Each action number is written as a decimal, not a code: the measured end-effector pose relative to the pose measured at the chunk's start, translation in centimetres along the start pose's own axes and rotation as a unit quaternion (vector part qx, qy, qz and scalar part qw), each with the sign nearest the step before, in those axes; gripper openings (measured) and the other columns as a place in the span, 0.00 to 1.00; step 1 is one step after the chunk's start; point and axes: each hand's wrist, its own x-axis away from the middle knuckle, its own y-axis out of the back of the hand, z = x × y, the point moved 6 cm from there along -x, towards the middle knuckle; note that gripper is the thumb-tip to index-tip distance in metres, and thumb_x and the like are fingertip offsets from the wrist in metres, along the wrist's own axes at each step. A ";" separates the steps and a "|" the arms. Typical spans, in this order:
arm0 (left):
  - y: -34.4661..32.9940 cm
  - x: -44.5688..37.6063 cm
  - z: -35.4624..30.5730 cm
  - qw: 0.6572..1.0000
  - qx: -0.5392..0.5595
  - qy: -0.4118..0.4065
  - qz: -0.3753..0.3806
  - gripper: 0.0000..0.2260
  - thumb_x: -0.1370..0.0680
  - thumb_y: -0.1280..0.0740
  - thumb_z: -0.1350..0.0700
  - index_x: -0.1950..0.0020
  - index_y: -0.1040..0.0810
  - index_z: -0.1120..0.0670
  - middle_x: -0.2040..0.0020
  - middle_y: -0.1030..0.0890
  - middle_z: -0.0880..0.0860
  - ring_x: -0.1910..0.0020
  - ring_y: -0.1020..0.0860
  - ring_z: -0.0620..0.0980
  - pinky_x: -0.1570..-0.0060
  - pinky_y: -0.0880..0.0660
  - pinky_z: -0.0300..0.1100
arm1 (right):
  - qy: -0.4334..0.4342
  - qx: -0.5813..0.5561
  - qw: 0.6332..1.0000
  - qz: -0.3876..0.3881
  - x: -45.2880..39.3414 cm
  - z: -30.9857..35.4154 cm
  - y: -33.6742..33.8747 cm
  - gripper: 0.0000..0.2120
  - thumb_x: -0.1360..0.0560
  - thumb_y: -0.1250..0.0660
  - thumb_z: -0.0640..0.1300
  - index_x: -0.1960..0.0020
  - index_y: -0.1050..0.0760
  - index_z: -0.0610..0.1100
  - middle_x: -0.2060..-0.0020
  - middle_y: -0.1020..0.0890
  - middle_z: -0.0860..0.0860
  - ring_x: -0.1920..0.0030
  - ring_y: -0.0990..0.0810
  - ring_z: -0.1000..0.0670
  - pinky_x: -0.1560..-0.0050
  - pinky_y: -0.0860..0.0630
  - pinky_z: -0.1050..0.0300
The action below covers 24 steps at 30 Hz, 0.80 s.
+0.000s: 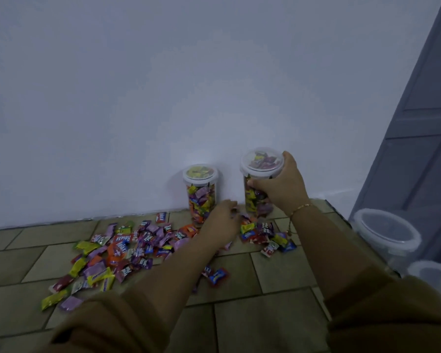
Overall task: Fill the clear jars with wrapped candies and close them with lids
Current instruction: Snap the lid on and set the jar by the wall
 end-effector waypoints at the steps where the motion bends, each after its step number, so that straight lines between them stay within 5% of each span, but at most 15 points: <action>1: -0.9 -1.1 0.3 0.999 -0.029 -0.009 0.011 0.18 0.21 0.42 0.55 0.35 0.28 0.64 0.37 0.27 0.62 0.38 0.28 0.60 0.40 0.30 0.47 | -0.006 -0.001 1.000 -0.007 -1.0 -0.7 -0.1 0.47 0.35 0.22 0.40 0.25 0.47 0.40 0.31 0.32 0.45 0.33 0.31 0.45 0.44 0.33 0.65; 3: -2.4 -3.6 1.2 0.993 -0.109 -0.021 0.035 0.18 0.23 0.41 0.53 0.37 0.27 0.62 0.40 0.27 0.61 0.39 0.30 0.61 0.42 0.30 0.49 | -0.008 0.002 1.000 -0.016 -2.6 -1.8 -0.5 0.49 0.35 0.23 0.40 0.24 0.49 0.40 0.30 0.33 0.45 0.31 0.33 0.45 0.40 0.34 0.61; 8: -5.4 -8.0 2.5 0.953 -0.290 -0.035 0.080 0.25 0.19 0.46 0.46 0.24 0.41 0.55 0.23 0.45 0.57 0.25 0.50 0.61 0.27 0.48 0.53 | -0.015 0.008 1.000 -0.017 -5.1 -4.5 -2.0 0.49 0.34 0.23 0.40 0.24 0.52 0.42 0.29 0.35 0.45 0.31 0.33 0.45 0.40 0.33 0.60; 12: -7.4 -10.0 4.9 0.929 -0.335 0.014 0.159 0.29 0.19 0.51 0.39 0.22 0.51 0.50 0.21 0.56 0.53 0.24 0.60 0.61 0.25 0.57 0.55 | -0.018 0.022 1.000 -0.010 -5.9 -6.2 -3.1 0.48 0.32 0.24 0.41 0.24 0.52 0.42 0.28 0.35 0.45 0.31 0.32 0.45 0.41 0.33 0.60; 20: -7.1 -7.6 5.6 0.919 -0.342 0.018 0.193 0.28 0.20 0.52 0.38 0.22 0.48 0.48 0.21 0.52 0.52 0.23 0.58 0.57 0.28 0.44 0.57 | -0.049 -0.009 0.999 -0.002 -6.1 -7.3 -4.9 0.50 0.35 0.23 0.41 0.24 0.51 0.43 0.30 0.32 0.46 0.33 0.30 0.47 0.40 0.29 0.58; 24: -6.3 -5.9 5.5 0.908 -0.367 0.043 0.198 0.25 0.20 0.52 0.38 0.27 0.37 0.47 0.29 0.33 0.55 0.31 0.35 0.59 0.37 0.32 0.54 | -0.073 -0.009 0.997 0.026 -5.5 -6.8 -6.4 0.50 0.34 0.23 0.42 0.23 0.53 0.42 0.30 0.32 0.46 0.33 0.31 0.48 0.44 0.32 0.63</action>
